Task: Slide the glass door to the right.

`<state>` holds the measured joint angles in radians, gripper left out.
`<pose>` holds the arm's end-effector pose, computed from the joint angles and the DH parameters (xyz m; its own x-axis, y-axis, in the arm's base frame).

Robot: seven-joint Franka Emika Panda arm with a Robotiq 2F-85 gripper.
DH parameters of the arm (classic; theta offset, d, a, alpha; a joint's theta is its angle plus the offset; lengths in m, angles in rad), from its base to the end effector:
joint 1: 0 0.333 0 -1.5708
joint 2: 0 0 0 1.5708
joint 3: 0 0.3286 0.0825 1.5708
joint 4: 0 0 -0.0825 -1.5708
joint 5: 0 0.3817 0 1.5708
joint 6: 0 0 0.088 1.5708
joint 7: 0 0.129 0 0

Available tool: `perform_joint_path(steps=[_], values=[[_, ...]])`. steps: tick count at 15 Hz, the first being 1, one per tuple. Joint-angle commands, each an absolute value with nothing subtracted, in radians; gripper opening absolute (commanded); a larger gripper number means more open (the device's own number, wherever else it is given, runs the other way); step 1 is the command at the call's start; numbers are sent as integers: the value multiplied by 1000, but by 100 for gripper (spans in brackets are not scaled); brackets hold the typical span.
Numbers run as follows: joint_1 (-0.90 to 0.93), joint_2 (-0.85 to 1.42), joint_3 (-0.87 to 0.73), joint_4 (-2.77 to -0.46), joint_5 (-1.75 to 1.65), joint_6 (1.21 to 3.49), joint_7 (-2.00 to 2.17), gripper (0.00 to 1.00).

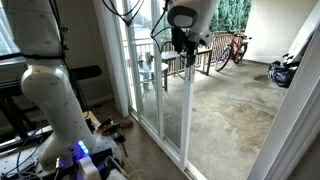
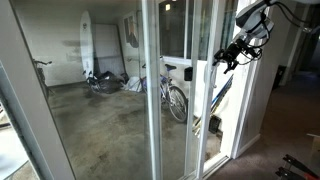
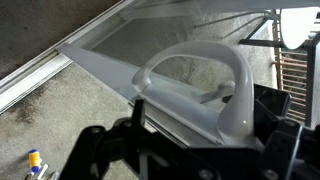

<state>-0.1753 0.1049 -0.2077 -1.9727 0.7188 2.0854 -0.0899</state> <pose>0.5627 -0.1749 0.4249 0.8008 -0.5976 -0.0389 -0.5106 -0.6474 -0.5658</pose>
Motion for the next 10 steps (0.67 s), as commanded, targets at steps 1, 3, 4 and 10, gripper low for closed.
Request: perform_joint_path(steps=[1, 3, 4, 10], values=[[-237, 165, -251, -1982, 648, 2154, -80, 100], [-246, 171, -260, -1978, 647, 2154, -78, 100], [-250, 173, -264, -1978, 646, 2154, -78, 100], [-283, 217, -289, -1957, 635, 2156, -82, 100]])
